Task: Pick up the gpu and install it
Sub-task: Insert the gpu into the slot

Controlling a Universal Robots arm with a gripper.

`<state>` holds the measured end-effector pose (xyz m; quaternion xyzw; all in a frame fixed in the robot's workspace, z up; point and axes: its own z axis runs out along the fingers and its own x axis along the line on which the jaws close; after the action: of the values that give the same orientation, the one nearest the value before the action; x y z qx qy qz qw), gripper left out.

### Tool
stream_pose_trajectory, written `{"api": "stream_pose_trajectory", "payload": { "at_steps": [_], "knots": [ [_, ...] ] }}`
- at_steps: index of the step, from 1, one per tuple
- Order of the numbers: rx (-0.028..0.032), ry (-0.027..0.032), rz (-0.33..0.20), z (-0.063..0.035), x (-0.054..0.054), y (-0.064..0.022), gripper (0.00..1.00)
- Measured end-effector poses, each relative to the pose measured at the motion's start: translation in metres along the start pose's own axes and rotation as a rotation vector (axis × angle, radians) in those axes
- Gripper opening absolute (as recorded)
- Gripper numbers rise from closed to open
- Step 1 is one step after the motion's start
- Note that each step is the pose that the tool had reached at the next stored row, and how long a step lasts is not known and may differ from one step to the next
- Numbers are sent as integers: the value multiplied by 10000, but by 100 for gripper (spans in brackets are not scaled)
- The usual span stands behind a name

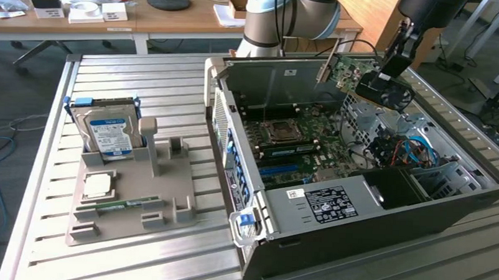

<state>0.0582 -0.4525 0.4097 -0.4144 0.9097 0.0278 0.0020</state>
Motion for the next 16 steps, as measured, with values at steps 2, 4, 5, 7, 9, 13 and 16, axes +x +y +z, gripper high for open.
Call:
{"api": "stream_pose_trajectory", "payload": {
  "at_steps": [2,4,5,7,9,13,16],
  "knots": [
    [0,0,0,0,0,0,27],
    [-1,0,0,0,0,0,27],
    [0,0,0,0,0,0,27],
    [-1,1,-37,0,0,0,27],
    [-5,9,-185,0,0,0,27],
    [-20,35,-709,0,0,0,27],
    [-32,56,-1160,1,0,0,27]
  ]
}}
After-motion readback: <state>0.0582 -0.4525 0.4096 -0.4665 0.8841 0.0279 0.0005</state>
